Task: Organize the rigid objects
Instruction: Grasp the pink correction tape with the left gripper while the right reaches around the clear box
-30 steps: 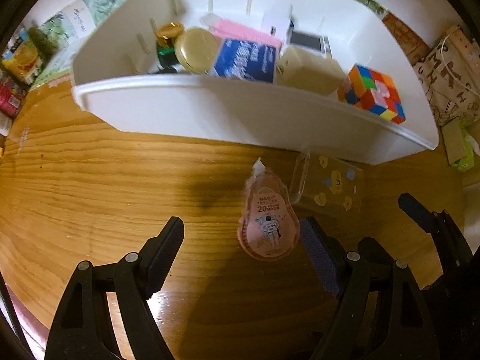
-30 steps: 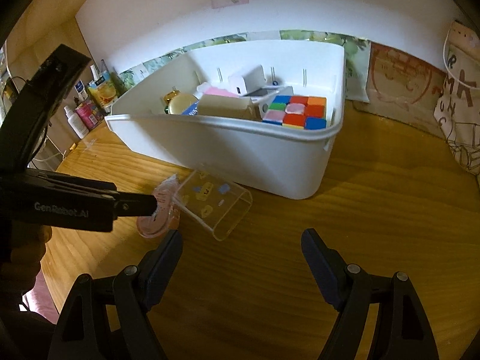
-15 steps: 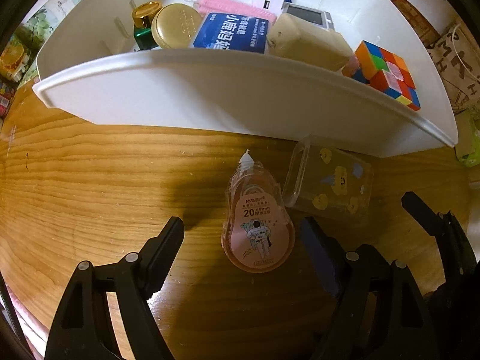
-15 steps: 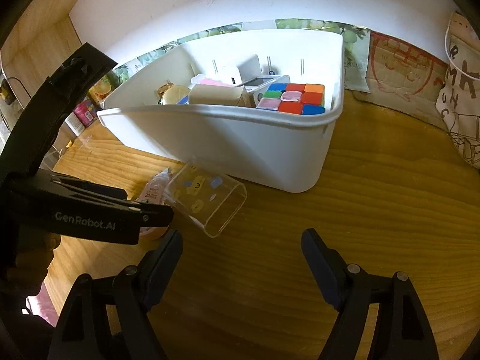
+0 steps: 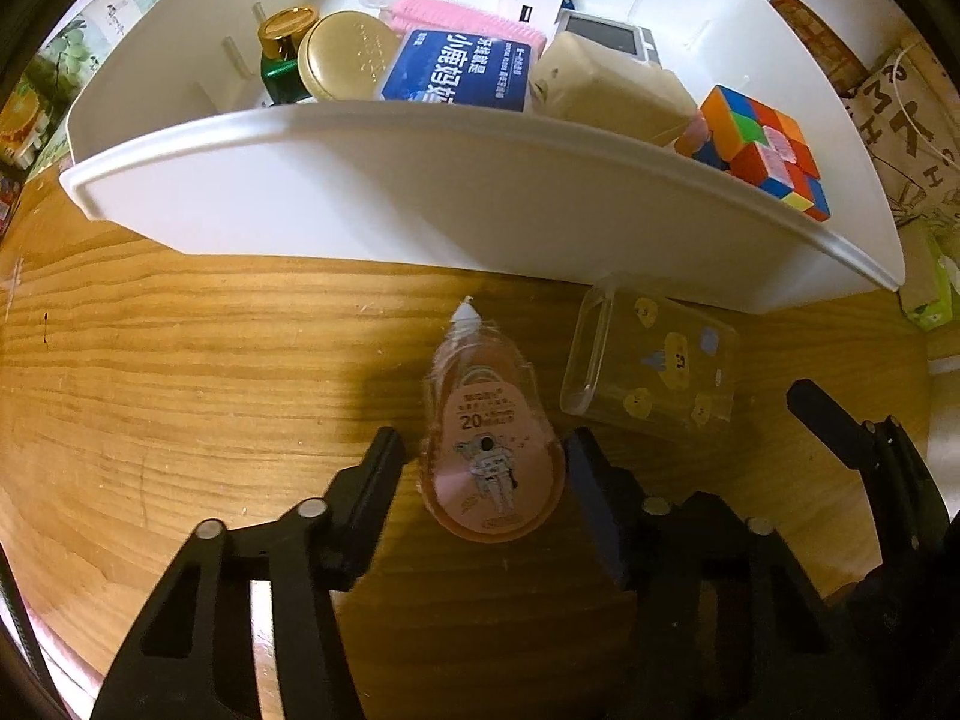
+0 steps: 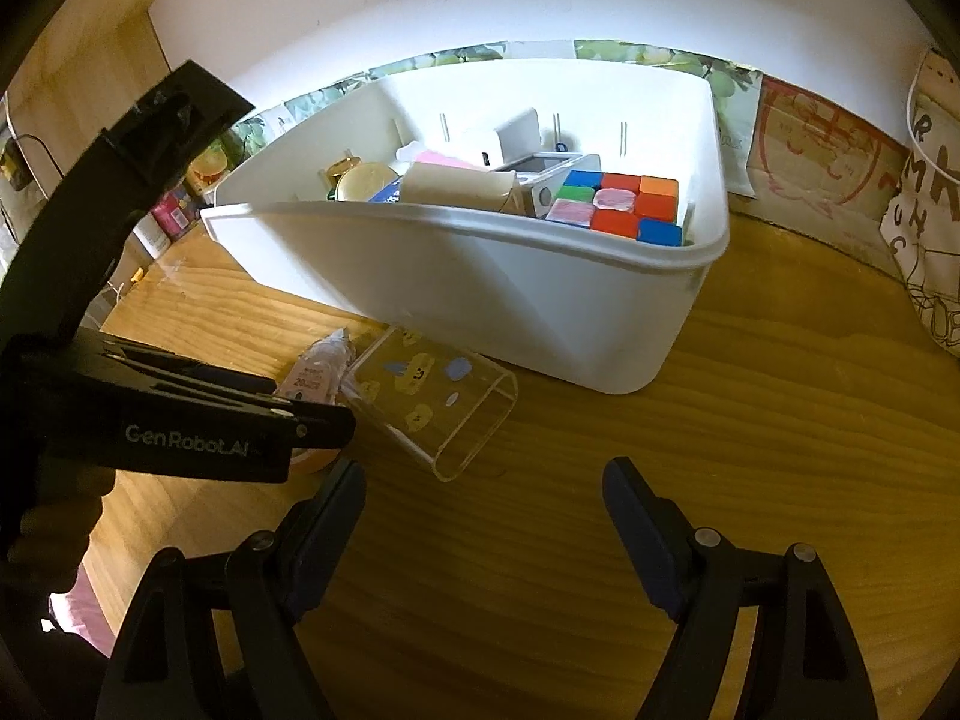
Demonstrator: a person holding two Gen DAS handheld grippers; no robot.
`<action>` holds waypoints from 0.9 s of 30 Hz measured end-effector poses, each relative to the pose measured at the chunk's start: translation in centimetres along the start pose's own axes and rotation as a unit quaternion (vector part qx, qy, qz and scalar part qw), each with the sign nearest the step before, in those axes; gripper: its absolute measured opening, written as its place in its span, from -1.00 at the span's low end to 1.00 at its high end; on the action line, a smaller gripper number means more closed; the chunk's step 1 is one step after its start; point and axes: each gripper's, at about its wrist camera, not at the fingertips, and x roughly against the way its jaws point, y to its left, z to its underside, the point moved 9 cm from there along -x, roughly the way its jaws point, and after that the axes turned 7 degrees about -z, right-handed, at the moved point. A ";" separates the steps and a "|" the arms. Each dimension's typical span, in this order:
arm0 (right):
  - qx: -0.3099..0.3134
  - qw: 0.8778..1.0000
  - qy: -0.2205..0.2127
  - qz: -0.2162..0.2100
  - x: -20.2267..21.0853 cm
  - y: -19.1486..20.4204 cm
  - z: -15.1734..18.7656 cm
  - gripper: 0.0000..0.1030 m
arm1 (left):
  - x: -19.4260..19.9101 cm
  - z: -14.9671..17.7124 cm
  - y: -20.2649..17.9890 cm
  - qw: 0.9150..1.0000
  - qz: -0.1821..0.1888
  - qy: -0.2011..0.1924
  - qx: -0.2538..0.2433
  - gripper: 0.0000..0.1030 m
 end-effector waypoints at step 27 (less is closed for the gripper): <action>-0.073 0.996 0.003 0.061 -3.1 1.1 -1.4 0.59 | -0.3 -0.1 8.6 0.999 0.020 0.014 -0.027 0.05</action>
